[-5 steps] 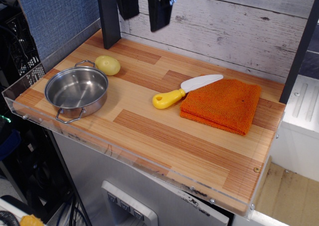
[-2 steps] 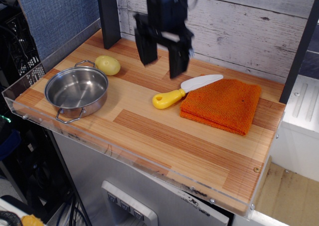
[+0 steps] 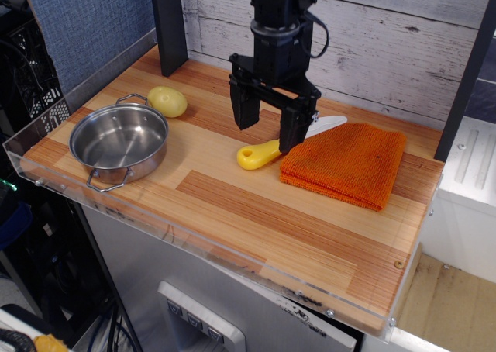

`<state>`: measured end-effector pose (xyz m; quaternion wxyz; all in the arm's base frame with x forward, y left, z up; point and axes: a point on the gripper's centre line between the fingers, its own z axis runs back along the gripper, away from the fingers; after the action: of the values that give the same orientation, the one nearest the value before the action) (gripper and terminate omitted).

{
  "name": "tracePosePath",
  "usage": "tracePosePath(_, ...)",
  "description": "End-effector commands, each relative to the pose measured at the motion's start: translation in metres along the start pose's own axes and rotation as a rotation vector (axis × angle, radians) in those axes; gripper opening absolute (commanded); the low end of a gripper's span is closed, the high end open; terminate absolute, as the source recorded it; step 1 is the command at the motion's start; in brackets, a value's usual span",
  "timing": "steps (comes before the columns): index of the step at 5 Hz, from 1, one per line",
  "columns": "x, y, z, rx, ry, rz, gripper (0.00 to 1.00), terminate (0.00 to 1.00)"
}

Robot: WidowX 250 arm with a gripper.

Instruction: Move the knife near the pot on table

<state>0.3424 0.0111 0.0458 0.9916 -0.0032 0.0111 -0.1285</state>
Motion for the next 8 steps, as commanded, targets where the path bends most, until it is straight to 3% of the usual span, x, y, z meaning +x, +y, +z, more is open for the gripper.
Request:
tracePosePath(1,0.022,0.021,0.002,0.01,0.025,-0.015,1.0,0.0)
tracePosePath(7,-0.002,0.012,-0.028,0.0,0.19,-0.122,1.0,0.0)
tracePosePath(8,-0.002,0.016,-0.029,-0.003,0.205,-0.121,0.0,0.0)
